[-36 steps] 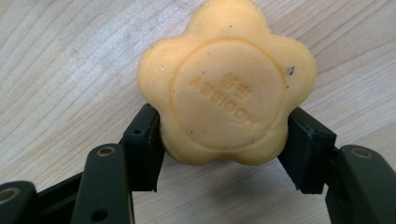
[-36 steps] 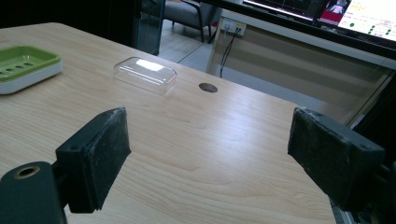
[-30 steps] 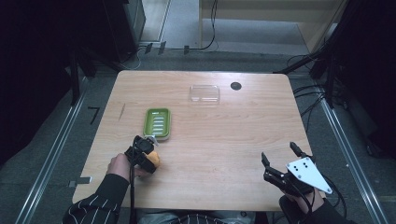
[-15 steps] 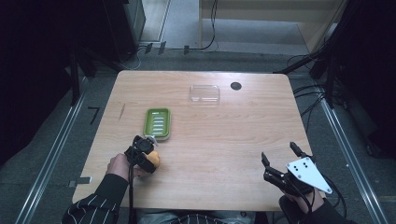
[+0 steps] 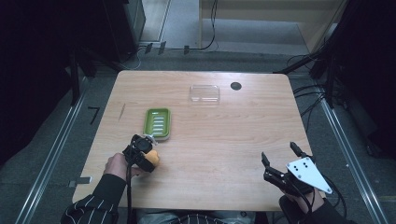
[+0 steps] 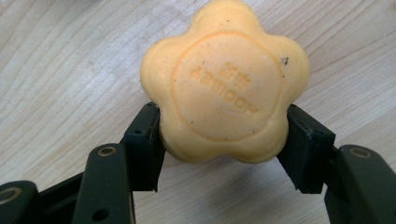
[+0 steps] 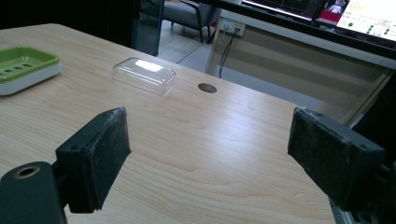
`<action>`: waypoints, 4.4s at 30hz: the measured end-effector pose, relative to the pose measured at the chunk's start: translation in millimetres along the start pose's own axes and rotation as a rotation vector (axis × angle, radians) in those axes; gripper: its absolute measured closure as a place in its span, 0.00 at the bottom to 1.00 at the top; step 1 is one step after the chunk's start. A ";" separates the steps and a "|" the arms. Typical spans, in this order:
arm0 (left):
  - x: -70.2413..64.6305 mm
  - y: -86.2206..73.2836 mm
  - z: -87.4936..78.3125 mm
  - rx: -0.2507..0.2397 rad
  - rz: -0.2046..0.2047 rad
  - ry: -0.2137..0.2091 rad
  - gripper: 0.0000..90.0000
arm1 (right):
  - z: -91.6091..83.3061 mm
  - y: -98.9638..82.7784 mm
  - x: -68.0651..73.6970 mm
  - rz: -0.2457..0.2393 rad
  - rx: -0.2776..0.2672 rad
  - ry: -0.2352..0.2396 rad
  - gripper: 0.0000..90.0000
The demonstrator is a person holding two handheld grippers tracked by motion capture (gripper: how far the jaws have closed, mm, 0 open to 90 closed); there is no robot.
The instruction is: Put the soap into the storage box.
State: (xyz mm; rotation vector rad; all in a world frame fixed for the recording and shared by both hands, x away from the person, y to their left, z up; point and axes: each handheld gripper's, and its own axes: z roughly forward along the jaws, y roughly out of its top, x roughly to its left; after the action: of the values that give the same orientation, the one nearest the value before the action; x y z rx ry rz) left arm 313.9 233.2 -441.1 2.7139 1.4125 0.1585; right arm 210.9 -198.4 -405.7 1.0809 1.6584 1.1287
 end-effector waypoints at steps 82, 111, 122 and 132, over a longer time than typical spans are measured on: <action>28.1 32.9 -37.0 -0.054 0.020 -0.005 0.44 | 0.5 0.0 0.0 0.002 0.001 0.002 0.15; 42.6 57.4 -44.9 -0.090 0.016 -0.001 0.44 | 0.6 0.0 0.1 0.001 0.001 0.004 0.15; 46.6 74.7 -44.8 -0.097 0.033 -0.008 0.44 | 0.7 -0.2 0.0 0.007 0.006 0.003 0.15; 53.6 85.3 -43.9 -0.118 0.028 0.002 0.44 | 0.8 -0.1 0.3 0.005 0.006 0.007 0.15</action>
State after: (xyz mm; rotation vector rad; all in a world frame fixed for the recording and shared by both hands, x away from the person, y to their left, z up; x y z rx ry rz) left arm 408.1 229.2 -384.7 2.6400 1.3212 0.2376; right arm 211.6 -197.9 -406.1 1.0866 1.6659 1.1327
